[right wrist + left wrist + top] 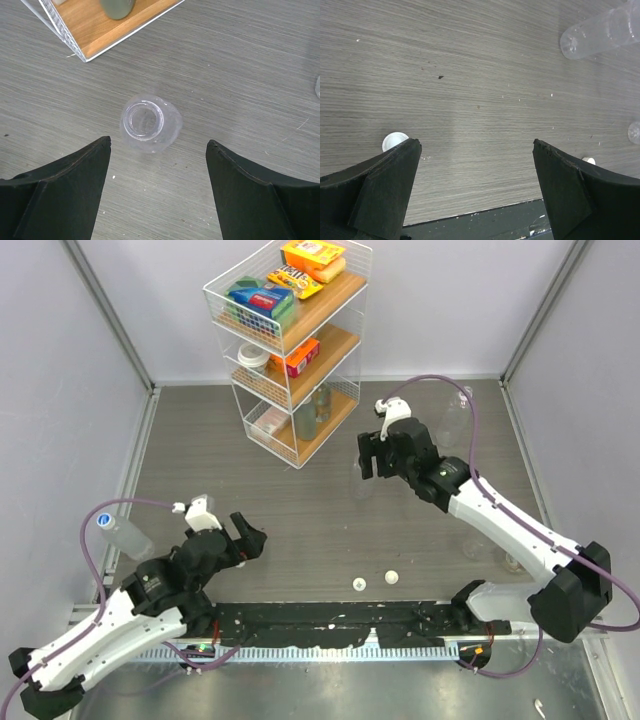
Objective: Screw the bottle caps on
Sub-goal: Pick up the bottle cap from the center of the board.
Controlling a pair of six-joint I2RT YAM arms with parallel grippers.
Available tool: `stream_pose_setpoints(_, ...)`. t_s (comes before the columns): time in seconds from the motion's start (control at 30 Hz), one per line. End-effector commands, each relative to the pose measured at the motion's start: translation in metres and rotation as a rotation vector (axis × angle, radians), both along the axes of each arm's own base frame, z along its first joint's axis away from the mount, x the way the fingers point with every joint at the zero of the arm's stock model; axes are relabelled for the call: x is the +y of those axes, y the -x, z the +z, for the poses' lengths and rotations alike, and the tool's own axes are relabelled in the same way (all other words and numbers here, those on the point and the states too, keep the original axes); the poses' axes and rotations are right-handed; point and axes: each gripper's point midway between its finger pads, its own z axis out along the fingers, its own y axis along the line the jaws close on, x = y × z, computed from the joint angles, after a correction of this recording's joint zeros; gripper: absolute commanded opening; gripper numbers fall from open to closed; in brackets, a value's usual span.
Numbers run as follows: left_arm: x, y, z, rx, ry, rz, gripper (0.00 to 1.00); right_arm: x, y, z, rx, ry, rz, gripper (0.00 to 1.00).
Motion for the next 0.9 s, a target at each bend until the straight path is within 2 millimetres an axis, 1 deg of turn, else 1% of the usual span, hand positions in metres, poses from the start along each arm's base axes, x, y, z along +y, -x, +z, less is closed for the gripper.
stream_pose_setpoints(0.0, -0.011, -0.003, 0.0, 0.009, 0.026, -0.01, 1.0, 0.002, 0.009, 0.009, -0.016, -0.065, -0.007, 0.81)
stream_pose_setpoints(0.03, -0.012, -0.003, -0.001, 0.013, 0.021, -0.013, 0.99, 0.001, 0.012, 0.009, -0.011, -0.086, -0.017, 0.81)
stream_pose_setpoints(0.07, -0.014, -0.003, -0.002, 0.02, 0.018, -0.018, 1.0, -0.001, 0.019, -0.003, 0.018, -0.077, -0.018, 0.81)
stream_pose_setpoints(0.1, -0.015, -0.004, -0.004, 0.028, 0.011, -0.019, 1.0, -0.003, 0.023, -0.002, 0.02, -0.091, -0.026, 0.81)
stream_pose_setpoints(0.13, -0.015, -0.003, -0.006, 0.034, 0.004, -0.021, 1.0, -0.005, 0.031, -0.015, 0.049, -0.075, -0.023, 0.81)
stream_pose_setpoints(0.17, -0.017, -0.003, -0.008, 0.043, -0.001, -0.026, 1.0, -0.006, 0.038, -0.015, 0.058, -0.083, -0.024, 0.81)
stream_pose_setpoints(0.2, -0.018, -0.004, -0.009, 0.047, -0.004, -0.028, 1.0, -0.008, 0.049, -0.024, 0.086, -0.071, -0.018, 0.81)
stream_pose_setpoints(0.23, -0.02, -0.004, -0.011, 0.053, -0.007, -0.031, 1.0, -0.01, 0.056, -0.021, 0.083, -0.085, -0.022, 0.81)
stream_pose_setpoints(0.27, -0.021, -0.004, -0.012, 0.054, -0.009, -0.035, 1.0, -0.011, 0.065, -0.032, 0.112, -0.077, -0.021, 0.81)
stream_pose_setpoints(0.3, -0.023, -0.005, -0.011, 0.054, -0.004, -0.039, 1.0, -0.011, 0.071, -0.028, 0.112, -0.115, -0.028, 0.81)
stream_pose_setpoints(0.33, -0.024, -0.005, -0.013, 0.055, -0.004, -0.042, 1.0, -0.013, 0.08, -0.04, 0.145, -0.11, -0.029, 0.81)
stream_pose_setpoints(0.37, -0.025, -0.006, -0.013, 0.055, -0.002, -0.043, 1.0, -0.012, 0.087, -0.041, 0.167, -0.153, -0.037, 0.82)
stream_pose_setpoints(0.43, -0.026, -0.006, -0.012, 0.054, -0.002, -0.045, 1.0, -0.022, 0.109, -0.072, 0.275, -0.126, -0.063, 0.81)
stream_pose_setpoints(0.47, -0.026, -0.006, -0.011, 0.05, 0.001, -0.048, 1.0, -0.026, 0.112, -0.077, 0.292, -0.121, -0.091, 0.81)
stream_pose_setpoints(0.5, -0.026, -0.006, -0.01, 0.051, 0.002, -0.047, 1.0, -0.032, 0.122, -0.09, 0.342, -0.11, -0.129, 0.81)
stream_pose_setpoints(0.53, -0.025, -0.006, -0.011, 0.051, 0.004, -0.042, 1.0, -0.036, 0.124, -0.095, 0.359, -0.118, -0.173, 0.81)
stream_pose_setpoints(0.57, -0.025, -0.006, -0.011, 0.052, 0.005, -0.04, 1.0, -0.043, 0.132, -0.107, 0.392, -0.094, -0.201, 0.81)
stream_pose_setpoints(0.63, -0.025, -0.005, -0.011, 0.051, 0.013, -0.038, 1.0, -0.055, 0.14, -0.121, 0.437, -0.077, -0.28, 0.8)
stream_pose_setpoints(0.7, -0.024, -0.005, -0.012, 0.049, 0.019, -0.035, 1.0, -0.063, 0.147, -0.131, 0.468, -0.063, -0.326, 0.79)
stream_pose_setpoints(0.83, -0.021, -0.003, -0.011, 0.043, 0.022, -0.033, 1.0, -0.061, 0.158, -0.144, 0.526, -0.065, -0.314, 0.77)
stream_pose_setpoints(0.87, -0.021, -0.003, -0.01, 0.043, 0.026, -0.032, 1.0, -0.059, 0.163, -0.147, 0.547, -0.07, -0.303, 0.75)
